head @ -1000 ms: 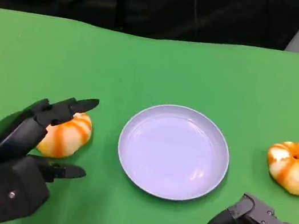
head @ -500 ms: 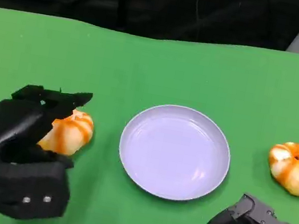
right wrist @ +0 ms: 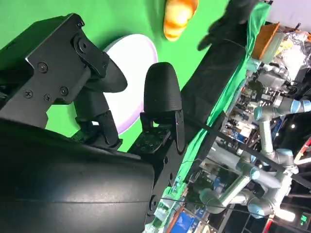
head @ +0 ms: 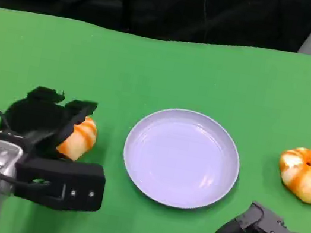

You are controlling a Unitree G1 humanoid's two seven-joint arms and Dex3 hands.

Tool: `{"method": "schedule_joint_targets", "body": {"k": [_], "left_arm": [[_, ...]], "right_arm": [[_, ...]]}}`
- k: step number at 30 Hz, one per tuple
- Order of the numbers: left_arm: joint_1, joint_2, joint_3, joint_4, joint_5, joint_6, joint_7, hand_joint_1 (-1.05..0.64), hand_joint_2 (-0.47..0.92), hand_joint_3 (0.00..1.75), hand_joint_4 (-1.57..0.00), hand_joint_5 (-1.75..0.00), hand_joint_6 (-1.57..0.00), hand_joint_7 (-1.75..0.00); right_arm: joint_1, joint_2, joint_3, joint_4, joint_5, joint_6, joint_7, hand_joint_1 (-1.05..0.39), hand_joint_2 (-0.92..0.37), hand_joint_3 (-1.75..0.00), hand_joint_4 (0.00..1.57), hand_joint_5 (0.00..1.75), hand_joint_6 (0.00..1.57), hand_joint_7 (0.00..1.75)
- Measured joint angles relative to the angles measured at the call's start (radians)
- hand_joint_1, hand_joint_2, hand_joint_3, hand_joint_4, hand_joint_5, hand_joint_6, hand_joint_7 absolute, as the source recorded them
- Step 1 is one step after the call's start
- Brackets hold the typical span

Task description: Grasp the bread from the table and place it into the plate.

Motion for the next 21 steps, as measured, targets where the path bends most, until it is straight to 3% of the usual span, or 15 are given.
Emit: {"method": "schedule_joint_targets", "body": {"k": [11,14,17,20,21], "left_arm": [[-0.155,-0.076,-0.094,0.328,-0.028,0.048,0.040,-0.52,0.91,0.00,-0.19,-0.30,-0.31,-0.01],[-0.195,-0.096,-0.104,0.415,-0.053,0.034,0.072,-0.39,0.92,0.00,-0.29,-0.22,-0.35,-0.01],[-0.233,-0.117,-0.106,0.505,-0.084,0.012,0.115,-0.24,0.92,0.05,-0.60,-0.22,-0.61,-0.05],[-0.250,-0.121,-0.105,0.575,-0.106,-0.047,0.210,-0.20,0.92,0.07,-0.69,-0.21,-0.67,-0.05],[-0.253,-0.122,-0.106,0.591,-0.114,-0.059,0.229,-0.18,0.92,0.07,-0.86,-0.95,-0.97,-0.27]], "right_arm": [[0.009,0.004,0.007,-0.011,0.000,0.007,0.001,0.07,-0.29,-1.37,0.76,1.59,0.82,1.27],[0.010,0.005,0.008,-0.011,0.000,0.011,0.001,0.06,-0.30,-1.37,0.76,1.59,0.82,1.27],[0.010,0.004,0.008,-0.011,0.000,0.012,0.001,0.06,-0.29,-1.37,0.76,1.58,0.82,1.27],[0.012,0.004,0.007,-0.011,0.000,0.012,0.001,0.07,-0.29,-1.37,0.76,1.58,0.82,1.26],[0.013,0.004,0.007,-0.011,0.000,0.012,0.001,0.07,-0.29,-1.38,0.76,1.58,0.82,1.26]]}}
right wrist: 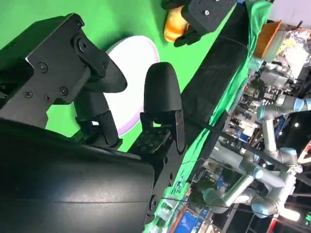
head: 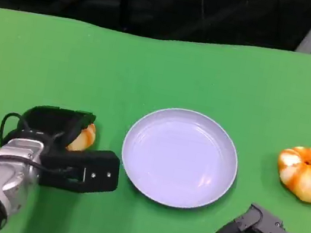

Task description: Grasp the bread from the table and place it into the plate.

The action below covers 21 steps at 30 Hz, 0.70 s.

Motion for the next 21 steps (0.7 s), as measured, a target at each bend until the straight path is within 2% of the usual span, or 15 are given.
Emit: {"method": "schedule_joint_targets", "body": {"k": [1,2,3,4,6,9,12,14,17,21], "left_arm": [[-0.002,0.001,-0.002,0.017,0.000,-0.023,0.043,-0.18,0.92,0.07,-0.82,-1.34,-1.06,-0.37],[-0.002,0.005,-0.006,0.036,0.004,-0.061,0.118,-0.18,0.92,0.11,-0.81,-1.54,-1.07,-0.52],[-0.001,0.009,-0.012,0.048,0.006,-0.097,0.184,-0.16,0.90,0.16,-0.82,-1.66,-1.03,-0.76],[-0.001,0.015,-0.016,0.061,0.007,-0.140,0.256,-0.15,0.90,0.18,-0.82,-1.70,-1.02,-0.84],[-0.003,0.025,-0.020,0.077,0.007,-0.191,0.341,-0.16,0.86,0.23,-0.83,-1.73,-1.00,-0.93],[-0.004,0.041,-0.028,0.090,0.010,-0.230,0.414,-0.17,0.80,0.28,-0.84,-1.74,-1.00,-0.96],[-0.005,0.052,-0.031,0.089,0.021,-0.261,0.474,-0.18,0.56,0.75,-0.86,-1.75,-0.92,-1.19],[-0.005,0.061,-0.029,0.079,0.022,-0.277,0.509,-0.16,0.48,0.93,-0.87,-1.75,-0.89,-1.29],[-0.004,0.072,-0.027,0.050,0.025,-0.287,0.558,-0.16,0.44,1.04,-0.88,-1.75,-0.87,-1.36],[-0.003,0.076,-0.028,0.016,0.028,-0.288,0.588,-0.13,0.37,1.06,-0.89,-1.75,-0.79,-1.59]], "right_arm": [[0.000,0.000,0.000,0.000,0.000,0.000,0.000,0.06,-0.29,-1.38,0.76,1.58,0.82,1.26],[0.000,0.000,0.000,0.000,0.000,0.000,0.000,0.06,-0.29,-1.38,0.76,1.58,0.82,1.26],[0.000,0.000,0.000,0.000,0.001,0.000,0.000,0.06,-0.29,-1.37,0.76,1.58,0.82,1.26],[0.000,0.000,0.001,0.000,0.001,0.000,0.000,0.06,-0.29,-1.37,0.76,1.58,0.82,1.26],[0.000,0.000,0.000,0.000,0.002,0.000,0.000,0.06,-0.29,-1.37,0.76,1.58,0.82,1.26],[0.000,0.000,0.000,0.000,0.002,0.000,0.000,0.06,-0.29,-1.37,0.77,1.59,0.82,1.26],[-0.001,0.000,0.000,0.000,0.002,0.000,0.000,0.07,-0.30,-1.37,0.76,1.58,0.82,1.26],[-0.001,0.000,0.000,0.000,0.002,0.001,0.000,0.07,-0.29,-1.37,0.76,1.58,0.82,1.26],[-0.001,0.000,0.000,0.000,0.000,0.002,0.000,0.07,-0.29,-1.37,0.77,1.59,0.82,1.26],[-0.001,0.000,0.000,0.000,0.000,0.002,0.000,0.08,-0.29,-1.38,0.77,1.59,0.83,1.26]]}}
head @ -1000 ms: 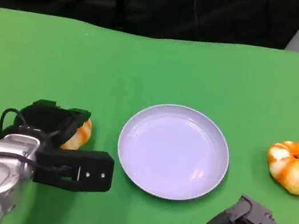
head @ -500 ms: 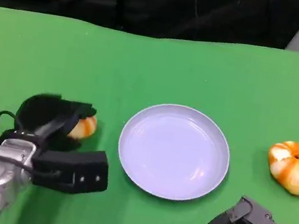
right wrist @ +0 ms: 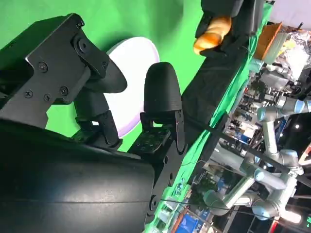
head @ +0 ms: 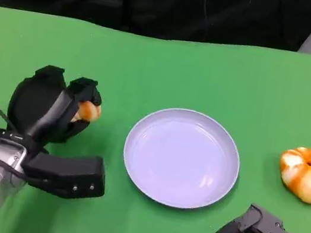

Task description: Grasp the bread from the table and place it into the plate.

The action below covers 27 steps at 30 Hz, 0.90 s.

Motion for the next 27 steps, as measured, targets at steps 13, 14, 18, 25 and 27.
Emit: {"method": "schedule_joint_targets", "body": {"k": [13,14,18,25,27], "left_arm": [[0.012,-0.085,-0.003,-0.121,-0.032,-0.069,-0.021,-0.15,0.29,1.37,-0.91,-1.75,-0.72,-1.74],[0.012,-0.095,-0.006,-0.126,-0.033,-0.070,-0.029,-0.16,0.29,1.36,-0.91,-1.75,-0.71,-1.74],[0.010,-0.145,-0.023,-0.138,-0.032,-0.080,-0.055,-0.17,0.30,1.32,-0.90,-1.75,-0.71,-1.75],[-0.021,-0.240,-0.061,-0.123,-0.026,-0.083,-0.098,-0.17,0.31,1.27,-0.92,-1.75,-0.73,-1.73],[-0.040,-0.264,-0.077,-0.091,-0.023,-0.085,-0.098,-0.16,0.34,1.21,-0.91,-1.75,-0.72,-1.74]], "right_arm": [[-0.006,0.000,0.000,0.001,0.000,0.000,0.000,0.08,-0.29,-1.37,0.76,1.60,0.82,1.26],[-0.006,0.000,0.000,0.002,0.000,0.000,0.000,0.07,-0.29,-1.37,0.76,1.60,0.82,1.26],[-0.006,0.000,0.000,0.002,0.000,0.000,0.000,0.07,-0.29,-1.37,0.76,1.60,0.82,1.26],[-0.006,0.000,0.000,0.011,0.000,-0.002,0.000,0.07,-0.30,-1.36,0.76,1.60,0.82,1.25],[-0.005,0.000,0.001,0.010,0.000,-0.002,0.000,0.07,-0.30,-1.36,0.75,1.60,0.82,1.25]]}}
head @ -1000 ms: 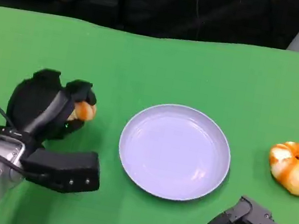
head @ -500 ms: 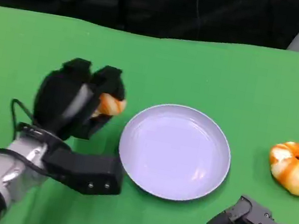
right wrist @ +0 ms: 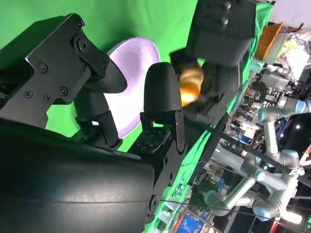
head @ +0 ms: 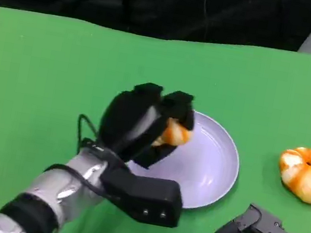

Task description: Grasp the bread from the table and place it into the plate.

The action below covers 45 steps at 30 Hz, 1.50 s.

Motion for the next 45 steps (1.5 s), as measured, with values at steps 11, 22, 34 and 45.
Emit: {"method": "schedule_joint_targets", "body": {"k": [11,22,34,45], "left_arm": [[-0.041,-0.042,-0.054,0.104,0.005,-0.002,-0.147,-0.30,0.87,0.25,-0.44,-0.62,-0.64,-0.20],[-0.059,-0.004,-0.082,-0.018,-0.003,0.111,-0.520,-0.78,0.92,0.50,0.00,-0.15,-0.13,-0.01],[-0.031,0.085,-0.066,-0.195,-0.033,0.137,-0.705,-0.75,0.92,0.48,-0.09,-0.14,-0.19,-0.05],[0.286,0.212,0.193,-0.524,-0.395,-0.041,-0.728,-0.44,0.92,0.20,-0.27,-0.83,-0.49,-0.10]], "right_arm": [[0.004,0.000,0.004,-0.002,-0.006,0.000,-0.001,0.04,-0.30,-1.36,0.76,1.59,0.82,1.24],[0.006,0.000,0.004,-0.006,-0.003,0.001,0.000,0.05,-0.29,-1.37,0.76,1.61,0.82,1.25],[0.000,0.000,0.006,-0.007,-0.003,0.001,0.001,0.07,-0.29,-1.38,0.76,1.60,0.82,1.26],[-0.003,0.000,0.007,-0.011,-0.001,0.007,0.003,0.07,-0.28,-1.39,0.75,1.61,0.82,1.27]]}}
